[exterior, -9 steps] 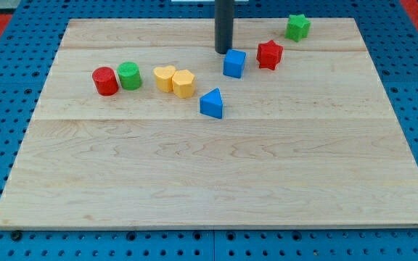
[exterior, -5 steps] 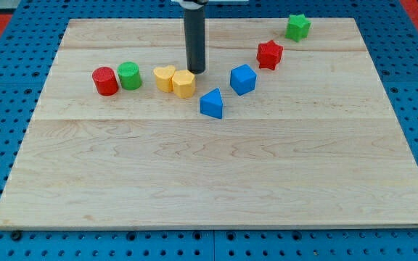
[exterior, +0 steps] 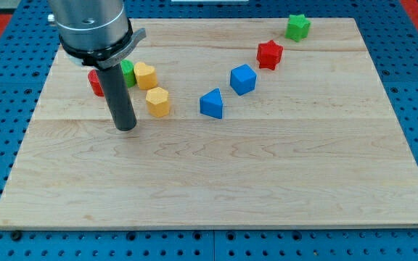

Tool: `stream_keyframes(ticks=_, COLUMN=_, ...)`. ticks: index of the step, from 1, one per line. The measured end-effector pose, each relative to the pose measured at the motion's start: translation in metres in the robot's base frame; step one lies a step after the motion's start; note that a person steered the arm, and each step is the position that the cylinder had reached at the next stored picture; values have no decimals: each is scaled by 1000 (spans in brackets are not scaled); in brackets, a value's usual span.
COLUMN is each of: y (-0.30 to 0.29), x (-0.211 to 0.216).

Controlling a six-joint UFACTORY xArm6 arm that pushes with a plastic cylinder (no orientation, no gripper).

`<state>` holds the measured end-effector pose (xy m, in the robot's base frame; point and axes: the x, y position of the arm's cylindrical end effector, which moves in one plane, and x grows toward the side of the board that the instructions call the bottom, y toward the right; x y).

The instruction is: Move yellow hexagon down and right

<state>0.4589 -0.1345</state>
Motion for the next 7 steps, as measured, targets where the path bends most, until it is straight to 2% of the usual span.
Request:
stream_keyframes(ticks=1, y=-33, x=-43)
stream_keyframes(ticks=2, y=-30, x=-82)
stream_keyframes(ticks=3, y=14, x=-82)
stream_keyframes(ticks=4, y=65, x=-62)
stream_keyframes(ticks=6, y=70, x=-33)
stream_keyframes(ticks=7, y=46, x=-51)
